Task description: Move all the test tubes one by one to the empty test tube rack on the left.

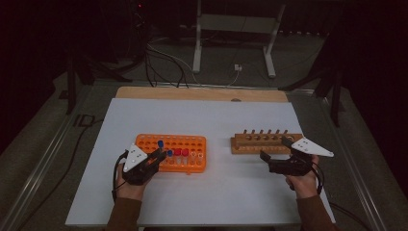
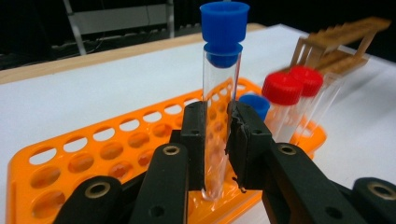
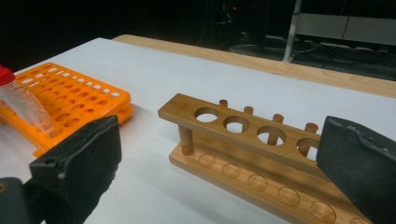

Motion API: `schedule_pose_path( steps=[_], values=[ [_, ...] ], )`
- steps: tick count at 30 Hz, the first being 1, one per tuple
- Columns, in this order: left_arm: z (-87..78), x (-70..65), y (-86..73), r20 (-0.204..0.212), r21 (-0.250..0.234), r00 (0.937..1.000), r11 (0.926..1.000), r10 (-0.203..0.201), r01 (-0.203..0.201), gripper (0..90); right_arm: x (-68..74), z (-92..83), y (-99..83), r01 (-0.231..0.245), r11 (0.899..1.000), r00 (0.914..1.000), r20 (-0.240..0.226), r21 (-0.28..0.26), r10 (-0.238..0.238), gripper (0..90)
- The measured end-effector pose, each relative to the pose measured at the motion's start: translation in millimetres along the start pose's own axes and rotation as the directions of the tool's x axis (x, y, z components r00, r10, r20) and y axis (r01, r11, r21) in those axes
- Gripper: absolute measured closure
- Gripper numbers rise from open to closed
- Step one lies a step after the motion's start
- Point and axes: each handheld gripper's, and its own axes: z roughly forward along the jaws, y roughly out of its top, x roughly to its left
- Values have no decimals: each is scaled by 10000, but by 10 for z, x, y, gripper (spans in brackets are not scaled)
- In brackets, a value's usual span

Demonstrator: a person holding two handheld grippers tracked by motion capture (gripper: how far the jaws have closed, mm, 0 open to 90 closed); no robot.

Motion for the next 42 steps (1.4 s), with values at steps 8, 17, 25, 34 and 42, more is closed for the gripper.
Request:
schedule_pose_path(
  steps=[8,17,25,34,42],
  values=[
    [106,-12,-102,-16,1369,9988,9894,485,-478,778,-1,-8,-6,-9,10000,10000,-6,3,9,7],
    [146,-17,-131,1,1850,9983,9811,581,-571,779,16,-3,-31,37,10000,10000,-58,57,-37,7],
    [133,9,-139,0,1819,9999,9832,158,-155,698,35,-32,-76,209,9997,9997,-144,-81,-210,7],
    [-148,138,-59,-179,451,9986,9977,-497,505,477,32,-95,-123,313,9984,9992,-216,-461,-324,7],
    [-424,283,-7,-793,-911,9921,9917,-975,902,283,45,-113,-138,400,9966,9989,-231,-726,-417,7]
  ],
)
